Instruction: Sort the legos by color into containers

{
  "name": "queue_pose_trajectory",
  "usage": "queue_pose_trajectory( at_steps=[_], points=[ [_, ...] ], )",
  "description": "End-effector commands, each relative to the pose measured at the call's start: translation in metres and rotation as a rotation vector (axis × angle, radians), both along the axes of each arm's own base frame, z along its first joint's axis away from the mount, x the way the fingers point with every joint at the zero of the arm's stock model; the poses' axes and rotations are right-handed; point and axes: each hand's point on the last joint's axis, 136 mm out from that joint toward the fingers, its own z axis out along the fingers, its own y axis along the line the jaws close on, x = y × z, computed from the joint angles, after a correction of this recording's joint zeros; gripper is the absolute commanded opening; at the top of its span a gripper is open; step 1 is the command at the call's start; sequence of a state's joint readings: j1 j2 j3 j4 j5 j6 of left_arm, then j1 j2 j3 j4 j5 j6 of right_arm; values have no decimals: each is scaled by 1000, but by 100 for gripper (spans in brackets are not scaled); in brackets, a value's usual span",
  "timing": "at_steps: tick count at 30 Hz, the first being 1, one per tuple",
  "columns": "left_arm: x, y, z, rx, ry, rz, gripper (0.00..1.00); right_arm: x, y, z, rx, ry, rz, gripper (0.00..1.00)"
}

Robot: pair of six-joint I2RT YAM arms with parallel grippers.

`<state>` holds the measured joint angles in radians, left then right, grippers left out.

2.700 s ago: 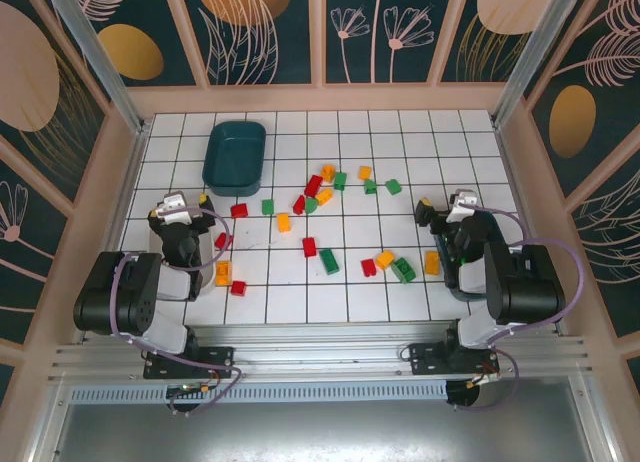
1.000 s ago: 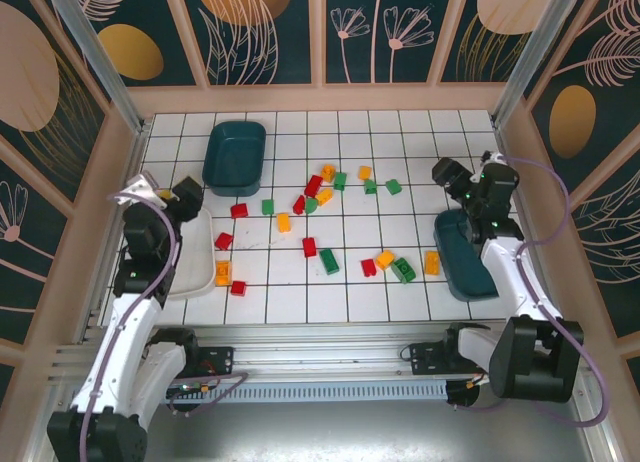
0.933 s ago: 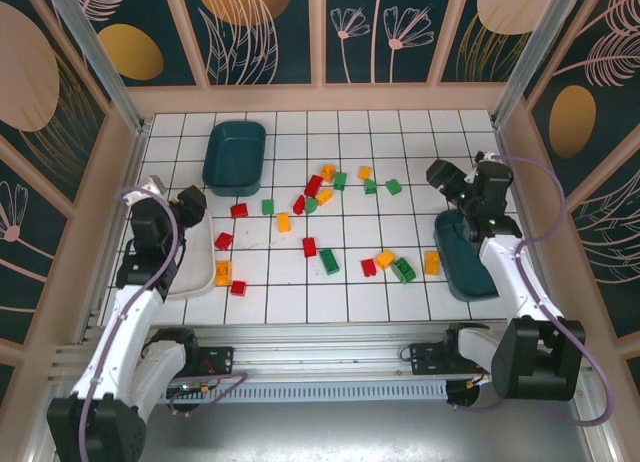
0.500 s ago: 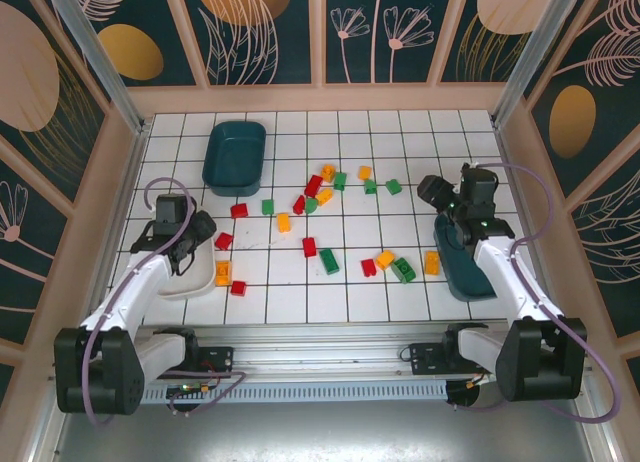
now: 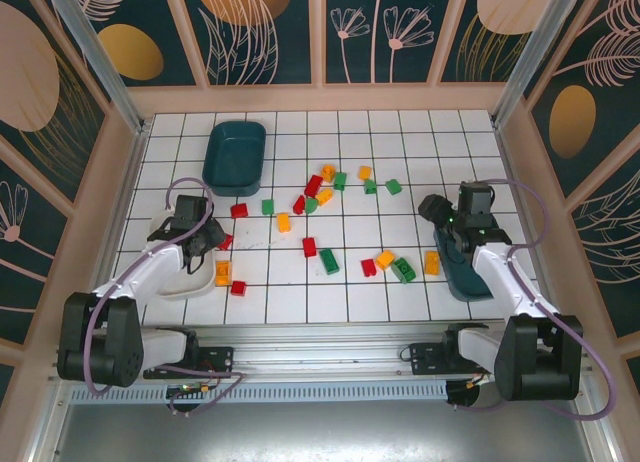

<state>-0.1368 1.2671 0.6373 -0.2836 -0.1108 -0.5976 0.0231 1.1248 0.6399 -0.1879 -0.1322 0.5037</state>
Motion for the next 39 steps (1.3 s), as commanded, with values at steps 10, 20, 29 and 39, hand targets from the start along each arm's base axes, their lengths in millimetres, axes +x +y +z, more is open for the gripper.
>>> queue_pose_trajectory(
  at_steps=[10,20,29,39],
  points=[
    [12,2,-3,57,-9,-44,36,9,4,-33,-24,80,47,55],
    [14,3,0,71,-16,-51,22,45,14,-26,-14,41,85,48],
    [14,3,-2,76,-18,-55,6,99,16,-1,8,-66,87,47],
    [16,4,4,83,-37,-60,0,61,5,4,-123,0,24,52]
  ],
)
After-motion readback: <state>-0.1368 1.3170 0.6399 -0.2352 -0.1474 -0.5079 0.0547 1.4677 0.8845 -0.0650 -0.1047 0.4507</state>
